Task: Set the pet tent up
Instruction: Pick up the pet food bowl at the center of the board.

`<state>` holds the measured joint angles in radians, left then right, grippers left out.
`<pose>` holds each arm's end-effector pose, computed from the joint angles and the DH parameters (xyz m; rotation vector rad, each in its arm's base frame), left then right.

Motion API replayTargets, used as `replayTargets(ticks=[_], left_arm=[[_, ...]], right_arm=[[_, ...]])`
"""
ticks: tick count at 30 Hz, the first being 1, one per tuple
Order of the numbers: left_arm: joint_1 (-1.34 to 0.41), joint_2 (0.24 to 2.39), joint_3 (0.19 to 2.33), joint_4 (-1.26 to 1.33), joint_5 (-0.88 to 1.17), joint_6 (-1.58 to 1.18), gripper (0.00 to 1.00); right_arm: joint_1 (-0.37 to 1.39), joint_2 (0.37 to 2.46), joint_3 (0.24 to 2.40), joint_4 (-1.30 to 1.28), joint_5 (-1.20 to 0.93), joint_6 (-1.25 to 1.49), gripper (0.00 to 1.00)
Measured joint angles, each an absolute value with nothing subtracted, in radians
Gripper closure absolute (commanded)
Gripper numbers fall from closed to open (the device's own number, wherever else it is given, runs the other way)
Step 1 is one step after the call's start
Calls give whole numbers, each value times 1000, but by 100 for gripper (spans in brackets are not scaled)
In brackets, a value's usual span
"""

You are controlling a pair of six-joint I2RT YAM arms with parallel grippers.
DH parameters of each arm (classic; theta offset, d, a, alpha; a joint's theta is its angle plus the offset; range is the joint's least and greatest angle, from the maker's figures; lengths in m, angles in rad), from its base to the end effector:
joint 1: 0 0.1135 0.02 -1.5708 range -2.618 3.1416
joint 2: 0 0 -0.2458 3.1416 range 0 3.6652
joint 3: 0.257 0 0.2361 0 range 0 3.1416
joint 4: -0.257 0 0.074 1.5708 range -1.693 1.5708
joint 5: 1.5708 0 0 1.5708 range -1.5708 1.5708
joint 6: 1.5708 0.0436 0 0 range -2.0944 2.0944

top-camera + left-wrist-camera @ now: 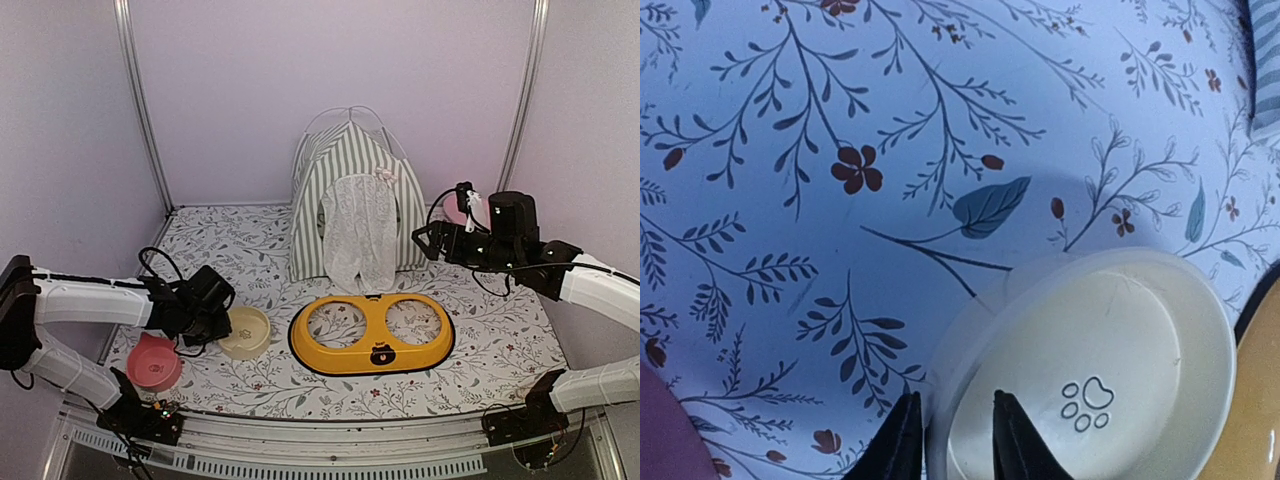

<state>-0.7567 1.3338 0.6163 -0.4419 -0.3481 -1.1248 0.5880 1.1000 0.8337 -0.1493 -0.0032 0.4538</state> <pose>0.1700 -0.1401 0.1421 -0.5734 2.5558 -0.1701 0.2098 0.1400 0.2829 -0.1396 2.0456 0.6679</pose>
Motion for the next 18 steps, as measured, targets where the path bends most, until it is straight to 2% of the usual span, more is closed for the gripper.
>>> replayTargets(ticks=[6,13,18], left_arm=[[-753,1355,609,-432,-348,-1103,100],[-752,1354,624,-455,-348,-1042,100],[-759,1359,733,-522,-347,-934,100]], right_arm=[[588,1100,839,-156,1,448,1],[588,1099,852,-163,4,439,1],[588,1095,883,-176,20,422,1]])
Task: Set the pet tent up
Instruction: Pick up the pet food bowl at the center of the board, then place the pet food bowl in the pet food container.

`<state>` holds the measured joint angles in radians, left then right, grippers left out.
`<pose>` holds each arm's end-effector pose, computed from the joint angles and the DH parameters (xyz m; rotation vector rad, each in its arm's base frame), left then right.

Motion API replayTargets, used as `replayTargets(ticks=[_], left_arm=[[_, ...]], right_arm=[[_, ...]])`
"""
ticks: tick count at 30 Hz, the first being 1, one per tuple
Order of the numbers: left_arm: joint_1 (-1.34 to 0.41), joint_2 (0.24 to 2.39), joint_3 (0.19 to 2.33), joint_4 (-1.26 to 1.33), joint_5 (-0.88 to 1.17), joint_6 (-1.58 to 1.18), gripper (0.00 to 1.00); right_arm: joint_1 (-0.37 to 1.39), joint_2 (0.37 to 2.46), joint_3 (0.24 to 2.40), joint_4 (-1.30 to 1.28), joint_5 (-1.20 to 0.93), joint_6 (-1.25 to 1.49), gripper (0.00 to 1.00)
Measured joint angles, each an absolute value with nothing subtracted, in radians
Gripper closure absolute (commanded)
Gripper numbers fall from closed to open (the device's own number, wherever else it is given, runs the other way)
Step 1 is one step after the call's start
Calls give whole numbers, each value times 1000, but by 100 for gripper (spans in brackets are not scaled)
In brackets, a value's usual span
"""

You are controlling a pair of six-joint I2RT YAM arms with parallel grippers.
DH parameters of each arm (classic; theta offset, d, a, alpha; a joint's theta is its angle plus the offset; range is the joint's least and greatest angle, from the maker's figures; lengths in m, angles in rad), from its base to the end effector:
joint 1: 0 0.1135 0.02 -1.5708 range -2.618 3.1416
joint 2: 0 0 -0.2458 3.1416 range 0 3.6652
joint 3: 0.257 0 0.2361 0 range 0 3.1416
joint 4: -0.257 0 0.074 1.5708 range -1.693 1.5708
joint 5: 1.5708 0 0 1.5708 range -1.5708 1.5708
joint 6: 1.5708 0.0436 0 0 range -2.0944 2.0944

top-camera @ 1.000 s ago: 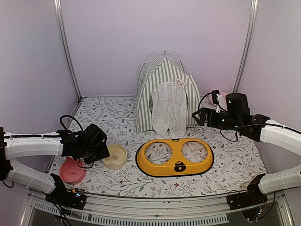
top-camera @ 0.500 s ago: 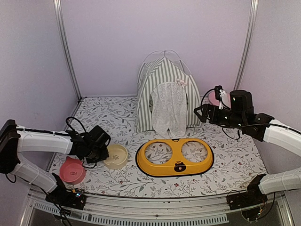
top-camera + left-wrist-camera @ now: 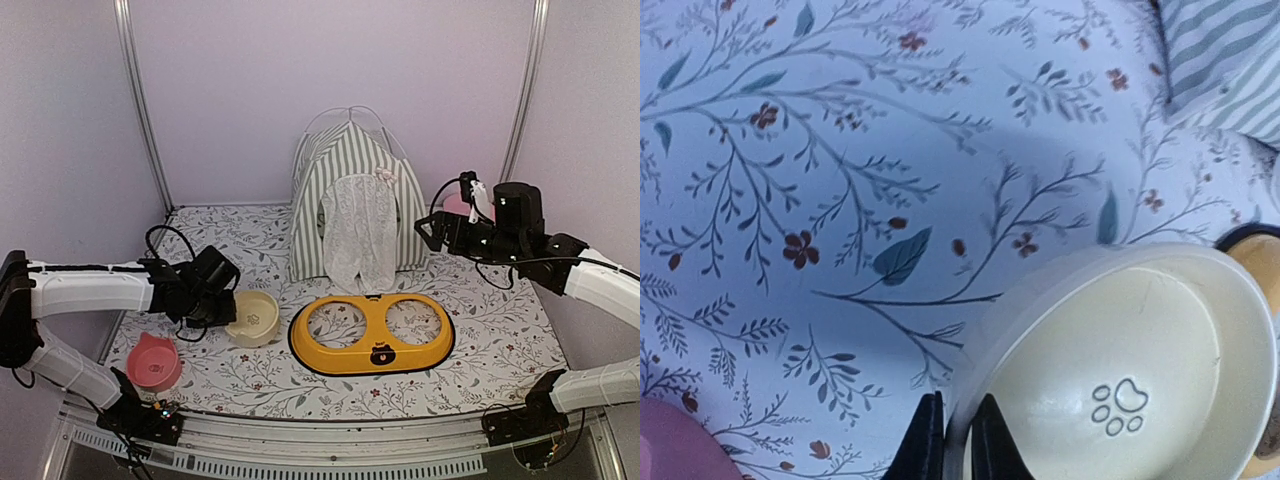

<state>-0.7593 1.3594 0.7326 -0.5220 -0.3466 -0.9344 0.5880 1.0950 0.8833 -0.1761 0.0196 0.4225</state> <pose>0.1811 -0.1515 0.1636 -0.3251 2.5865 -0.1160 0.2103 0.1391 0.2982 -0.1533 2.0088 0.6377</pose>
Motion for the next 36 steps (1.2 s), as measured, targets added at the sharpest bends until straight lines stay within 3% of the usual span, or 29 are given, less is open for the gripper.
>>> replayTargets(ticks=[9,24,36], left_arm=[[-829,1471,1070,-514,-322,-729,100],[-991,2005,1682,-493,-144,-432,100],[-1050,2392,2117,-583,-83,-287,100]], right_arm=[[588,1033,925,-219,72,402,1],[588,831,944,-249,182,395,1],[588,816,944,-280,185,392,1]])
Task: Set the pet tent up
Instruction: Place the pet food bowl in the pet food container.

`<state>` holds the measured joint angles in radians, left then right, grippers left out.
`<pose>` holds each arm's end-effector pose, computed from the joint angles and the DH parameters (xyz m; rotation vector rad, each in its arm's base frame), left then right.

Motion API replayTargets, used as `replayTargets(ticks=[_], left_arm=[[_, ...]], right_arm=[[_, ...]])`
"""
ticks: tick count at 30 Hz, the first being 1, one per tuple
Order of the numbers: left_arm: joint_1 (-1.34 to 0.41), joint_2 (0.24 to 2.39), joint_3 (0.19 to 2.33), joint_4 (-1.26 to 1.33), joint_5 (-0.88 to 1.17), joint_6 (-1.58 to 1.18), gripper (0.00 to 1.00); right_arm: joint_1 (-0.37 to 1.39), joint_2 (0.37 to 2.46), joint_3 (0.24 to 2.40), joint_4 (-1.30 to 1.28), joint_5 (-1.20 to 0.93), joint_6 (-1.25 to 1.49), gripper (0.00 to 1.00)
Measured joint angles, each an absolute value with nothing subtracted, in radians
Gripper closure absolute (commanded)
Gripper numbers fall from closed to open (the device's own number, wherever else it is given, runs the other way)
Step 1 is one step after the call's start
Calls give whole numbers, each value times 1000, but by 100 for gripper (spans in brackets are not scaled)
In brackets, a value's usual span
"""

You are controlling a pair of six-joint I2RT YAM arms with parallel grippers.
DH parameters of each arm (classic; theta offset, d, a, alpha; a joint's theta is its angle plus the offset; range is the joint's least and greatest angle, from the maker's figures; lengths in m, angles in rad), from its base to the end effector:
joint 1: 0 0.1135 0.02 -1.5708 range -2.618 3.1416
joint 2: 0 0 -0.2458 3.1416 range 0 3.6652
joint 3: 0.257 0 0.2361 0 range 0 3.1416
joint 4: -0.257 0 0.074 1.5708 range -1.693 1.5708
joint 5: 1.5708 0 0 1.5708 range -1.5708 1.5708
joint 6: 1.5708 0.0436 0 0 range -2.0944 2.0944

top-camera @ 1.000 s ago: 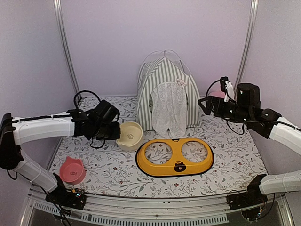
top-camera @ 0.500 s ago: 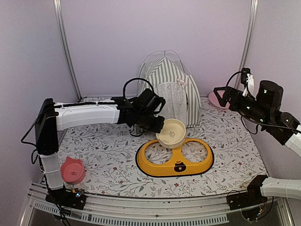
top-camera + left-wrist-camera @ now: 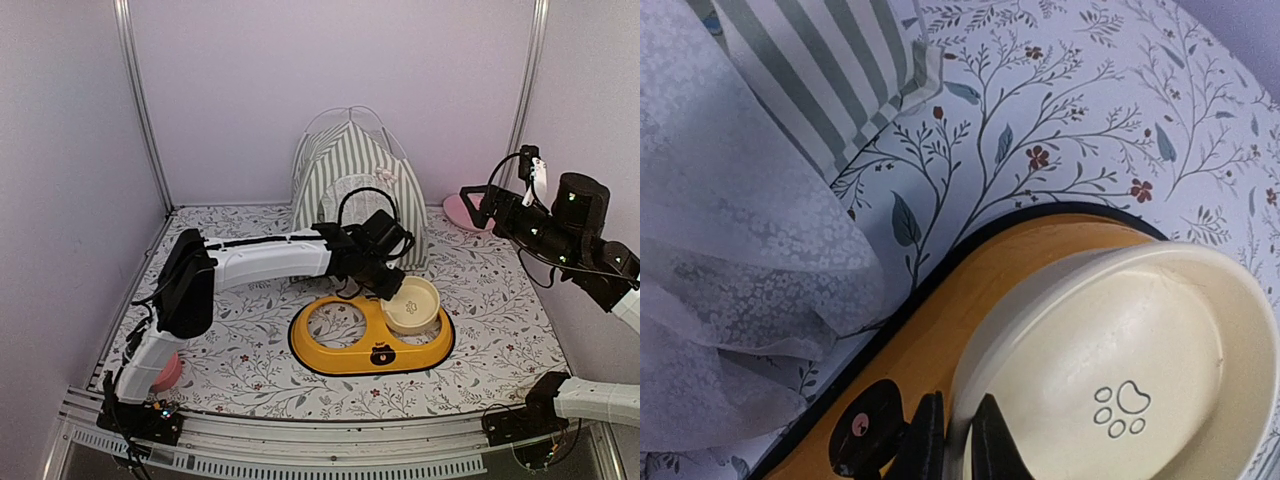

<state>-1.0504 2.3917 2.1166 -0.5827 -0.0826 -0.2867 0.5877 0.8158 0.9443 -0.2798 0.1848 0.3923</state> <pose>0.2581 -0.4431 0.1879 0.8918 2.3235 -0.4937 0.1591 0.0964 0.3637 -0.0320 1.7523 0.5635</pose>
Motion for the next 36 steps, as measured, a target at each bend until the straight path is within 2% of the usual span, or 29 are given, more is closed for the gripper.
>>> replayTargets(ticks=[6,17,22,26,30,33,36], left_arm=[[-1056,2436,2191,-608,-84,-254,100],[-1077,2450,2197,-617,-57,-205,99],[-1087,2458,2198,-628,-56,-191,95],[-1087,2469,2199,-635,-56,-188,88],[-1087,2475,2200,-640,-55,-189,73],[-1087,2474,2220,-638,-54,-184,58],[-1088,2474,2232,-625,-52,-190,55]], right_arm=[[588,822,944,-284,181,393,1],[588,843,944,-285,177,393,1],[588,851,944,-285,173,393,1],[588,855,944,-284,171,393,1],[588,860,944,-284,167,393,1],[588,863,944,-284,163,393,1],[588,867,944,-284,161,393,1]])
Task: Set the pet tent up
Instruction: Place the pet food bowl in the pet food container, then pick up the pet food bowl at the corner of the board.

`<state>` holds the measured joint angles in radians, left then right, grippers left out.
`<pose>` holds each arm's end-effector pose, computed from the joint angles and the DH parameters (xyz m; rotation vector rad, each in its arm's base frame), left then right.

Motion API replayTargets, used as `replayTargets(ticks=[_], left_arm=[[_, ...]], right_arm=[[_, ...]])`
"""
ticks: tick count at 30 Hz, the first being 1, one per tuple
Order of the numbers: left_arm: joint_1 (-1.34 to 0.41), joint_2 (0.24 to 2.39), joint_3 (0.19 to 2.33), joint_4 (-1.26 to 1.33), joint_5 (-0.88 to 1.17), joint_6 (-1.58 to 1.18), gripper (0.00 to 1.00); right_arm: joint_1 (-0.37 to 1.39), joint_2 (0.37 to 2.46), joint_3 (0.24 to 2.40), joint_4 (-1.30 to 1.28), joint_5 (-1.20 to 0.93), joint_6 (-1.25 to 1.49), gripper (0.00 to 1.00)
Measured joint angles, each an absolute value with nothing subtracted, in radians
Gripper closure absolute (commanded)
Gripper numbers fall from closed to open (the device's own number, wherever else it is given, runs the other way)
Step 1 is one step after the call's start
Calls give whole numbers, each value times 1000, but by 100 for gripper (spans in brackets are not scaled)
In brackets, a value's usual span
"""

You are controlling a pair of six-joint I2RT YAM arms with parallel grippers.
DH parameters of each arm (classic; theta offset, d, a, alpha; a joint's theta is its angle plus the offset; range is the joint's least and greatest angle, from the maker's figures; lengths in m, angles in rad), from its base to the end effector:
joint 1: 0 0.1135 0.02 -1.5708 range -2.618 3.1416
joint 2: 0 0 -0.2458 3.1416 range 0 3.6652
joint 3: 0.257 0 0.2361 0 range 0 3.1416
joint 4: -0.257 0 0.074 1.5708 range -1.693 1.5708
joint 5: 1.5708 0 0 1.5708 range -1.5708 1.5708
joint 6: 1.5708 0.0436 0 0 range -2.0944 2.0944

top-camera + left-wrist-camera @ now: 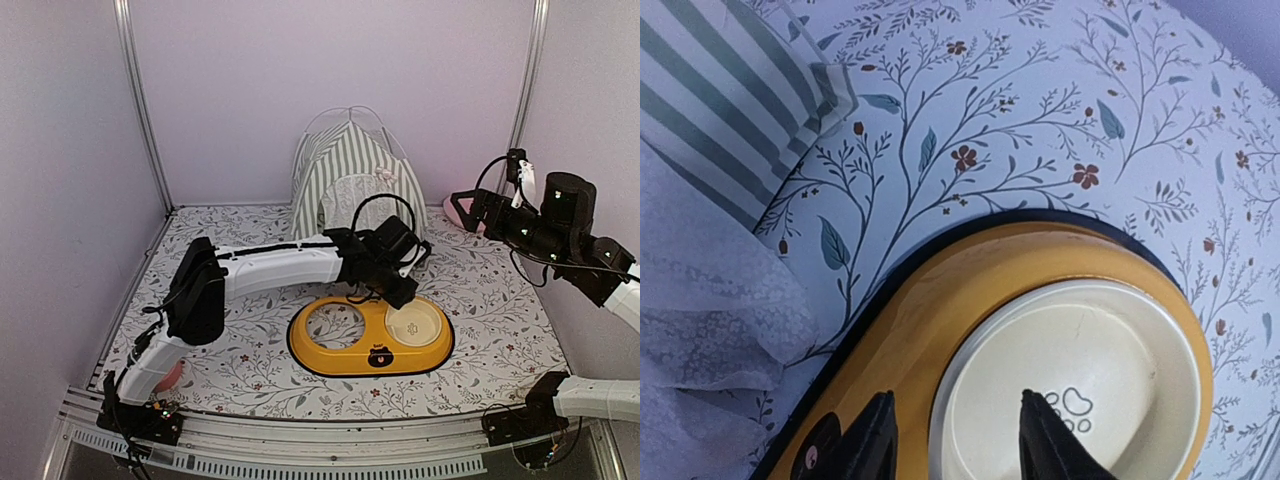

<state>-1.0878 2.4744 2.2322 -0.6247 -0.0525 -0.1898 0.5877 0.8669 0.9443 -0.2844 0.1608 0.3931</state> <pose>0.2460 -0.4641 0.1795 1.0642 2.2642 -0.4951 0.1691 0.1042 0.3543 -0.0579 1.8092 0.5622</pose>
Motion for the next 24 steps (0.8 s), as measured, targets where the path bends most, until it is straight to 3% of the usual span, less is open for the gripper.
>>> replayTargets(ticks=[8,24], left_arm=[[-1088,2428,2170,-594,-65,-214,50],[-1013,1681,1291,-438,-319,-557,46]], right_arm=[[588,875,944,-285,152,393,1],[588,926,881,-268,121,396,1]])
